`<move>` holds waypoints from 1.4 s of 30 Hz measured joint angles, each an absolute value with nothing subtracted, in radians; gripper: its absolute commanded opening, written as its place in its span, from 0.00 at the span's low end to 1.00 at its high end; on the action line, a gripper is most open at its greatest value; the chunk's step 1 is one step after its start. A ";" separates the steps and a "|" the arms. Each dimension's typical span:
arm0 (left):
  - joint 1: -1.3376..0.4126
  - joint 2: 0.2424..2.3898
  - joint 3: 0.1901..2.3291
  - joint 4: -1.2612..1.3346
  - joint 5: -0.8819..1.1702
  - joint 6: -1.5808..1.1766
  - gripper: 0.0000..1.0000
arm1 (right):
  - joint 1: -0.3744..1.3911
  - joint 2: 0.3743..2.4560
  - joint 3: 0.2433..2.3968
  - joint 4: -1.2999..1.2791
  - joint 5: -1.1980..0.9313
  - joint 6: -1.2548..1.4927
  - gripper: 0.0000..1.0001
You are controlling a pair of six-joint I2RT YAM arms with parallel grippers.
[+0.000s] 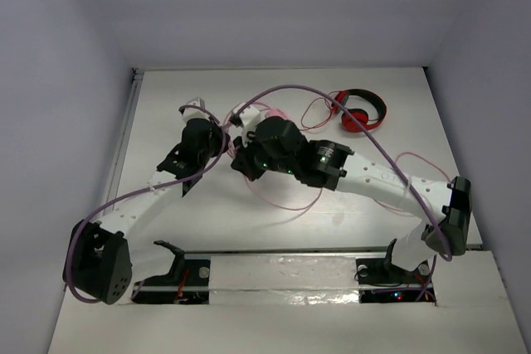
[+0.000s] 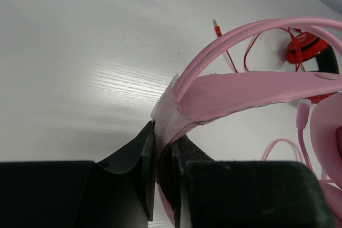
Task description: Wrap the headphones
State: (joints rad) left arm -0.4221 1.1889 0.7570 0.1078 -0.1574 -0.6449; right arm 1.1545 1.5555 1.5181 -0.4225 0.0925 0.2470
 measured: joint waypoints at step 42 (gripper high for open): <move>-0.415 1.150 0.904 -0.116 0.215 -0.343 0.00 | 0.799 1.391 1.427 -0.681 0.426 0.207 0.08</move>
State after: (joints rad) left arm -0.4152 1.1503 0.9035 -0.1162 0.2153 -0.3431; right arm 0.7990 1.3911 1.4273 -0.6807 0.4255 0.2070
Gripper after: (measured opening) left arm 0.084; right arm 0.063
